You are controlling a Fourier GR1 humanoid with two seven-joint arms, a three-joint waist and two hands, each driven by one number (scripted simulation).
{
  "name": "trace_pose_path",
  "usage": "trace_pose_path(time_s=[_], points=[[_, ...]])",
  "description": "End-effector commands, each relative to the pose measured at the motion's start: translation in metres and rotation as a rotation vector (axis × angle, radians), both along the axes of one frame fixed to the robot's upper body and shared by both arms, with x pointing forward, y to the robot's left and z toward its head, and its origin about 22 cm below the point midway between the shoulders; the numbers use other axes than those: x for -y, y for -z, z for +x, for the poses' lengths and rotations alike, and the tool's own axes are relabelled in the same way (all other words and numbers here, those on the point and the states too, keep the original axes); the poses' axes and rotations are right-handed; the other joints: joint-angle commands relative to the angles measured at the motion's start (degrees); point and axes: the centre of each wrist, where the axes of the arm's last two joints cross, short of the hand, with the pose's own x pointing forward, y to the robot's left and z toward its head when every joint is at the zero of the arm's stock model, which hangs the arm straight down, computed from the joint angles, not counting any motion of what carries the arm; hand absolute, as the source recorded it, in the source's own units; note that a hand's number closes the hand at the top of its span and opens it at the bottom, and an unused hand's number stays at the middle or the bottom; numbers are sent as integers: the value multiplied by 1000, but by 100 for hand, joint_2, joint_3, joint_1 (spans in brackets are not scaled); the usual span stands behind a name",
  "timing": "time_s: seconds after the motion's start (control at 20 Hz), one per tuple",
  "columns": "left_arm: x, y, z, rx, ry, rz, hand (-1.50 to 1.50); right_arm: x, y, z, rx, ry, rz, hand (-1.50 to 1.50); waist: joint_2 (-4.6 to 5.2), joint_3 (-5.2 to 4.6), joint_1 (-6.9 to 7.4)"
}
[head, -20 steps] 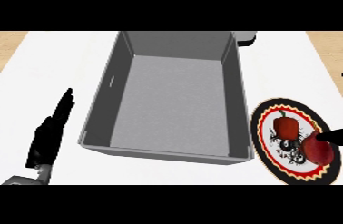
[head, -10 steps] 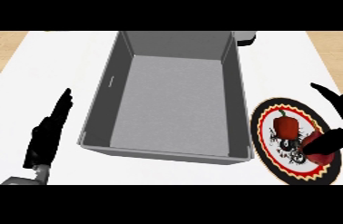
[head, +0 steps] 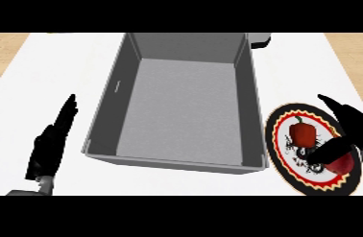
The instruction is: Pick the bell pepper from the plate and place it in the cardboard box
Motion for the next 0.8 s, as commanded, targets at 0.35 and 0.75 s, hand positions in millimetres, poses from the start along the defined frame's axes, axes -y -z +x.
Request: trace_pose_path(time_s=[0.35, 0.75], points=[[10, -5, -6, -4, 0, 12, 0, 23, 26, 6, -23, 20, -12, -150, 2, 3, 16], [12, -11, -24, -9, -3, -5, 0, -1, 28, 2, -5, 34, -6, -150, -6, 2, 11]])
